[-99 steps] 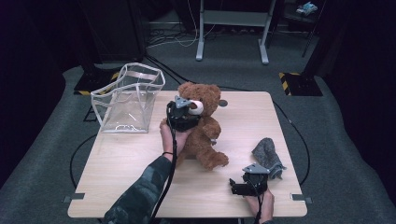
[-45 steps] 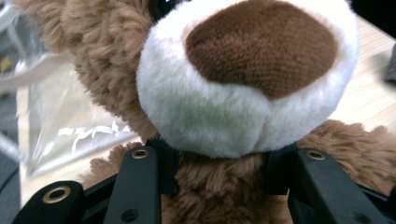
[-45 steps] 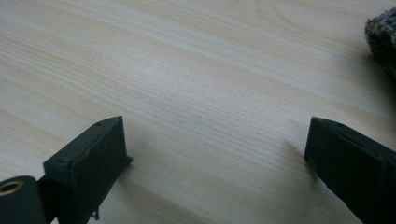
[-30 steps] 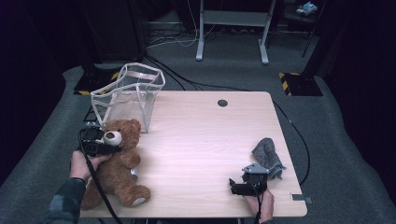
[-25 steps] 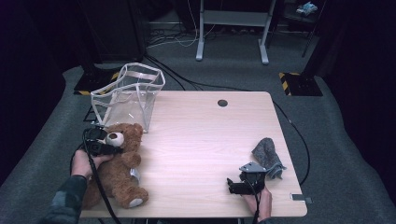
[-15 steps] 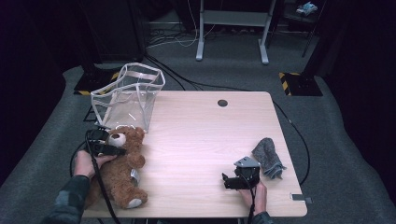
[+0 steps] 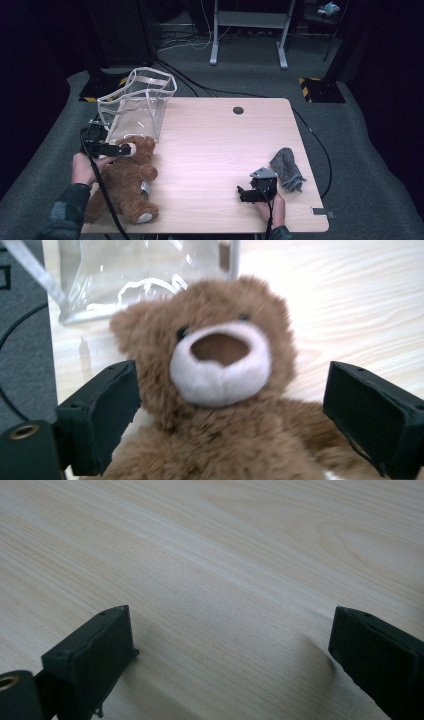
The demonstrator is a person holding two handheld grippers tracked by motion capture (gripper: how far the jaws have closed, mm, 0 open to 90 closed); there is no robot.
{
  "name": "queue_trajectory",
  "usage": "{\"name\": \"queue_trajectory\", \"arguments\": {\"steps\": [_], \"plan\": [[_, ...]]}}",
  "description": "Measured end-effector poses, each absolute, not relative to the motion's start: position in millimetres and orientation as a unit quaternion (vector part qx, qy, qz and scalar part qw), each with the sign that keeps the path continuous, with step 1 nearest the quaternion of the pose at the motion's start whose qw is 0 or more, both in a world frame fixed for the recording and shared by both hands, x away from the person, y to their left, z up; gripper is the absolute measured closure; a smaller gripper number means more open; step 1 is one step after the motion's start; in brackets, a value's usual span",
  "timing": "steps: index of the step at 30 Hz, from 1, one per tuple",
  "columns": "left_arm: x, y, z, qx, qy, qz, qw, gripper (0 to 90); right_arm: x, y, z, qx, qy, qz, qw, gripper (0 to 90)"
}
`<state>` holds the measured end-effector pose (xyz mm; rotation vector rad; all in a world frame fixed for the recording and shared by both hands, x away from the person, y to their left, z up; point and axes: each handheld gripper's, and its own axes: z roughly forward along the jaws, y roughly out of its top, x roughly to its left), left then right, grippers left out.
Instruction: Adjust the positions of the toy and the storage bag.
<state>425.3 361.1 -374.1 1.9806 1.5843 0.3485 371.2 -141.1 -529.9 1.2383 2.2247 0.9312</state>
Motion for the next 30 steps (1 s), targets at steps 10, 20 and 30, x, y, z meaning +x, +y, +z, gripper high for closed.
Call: {"name": "queue_trajectory", "arguments": {"steps": [10,20,30], "plan": [[438,342,-336,0.753,0.56,0.164,0.303,6.0,372,-141,-530,0.448,0.801,0.337,0.212,3.4],[477,319,-314,0.763,0.538,0.182,0.307,2.9,372,-141,-530,0.447,0.802,0.336,0.21,3.4],[513,308,-310,0.773,0.523,0.184,0.309,1.4,372,-141,-530,0.448,0.802,0.336,0.206,4.0]]}}
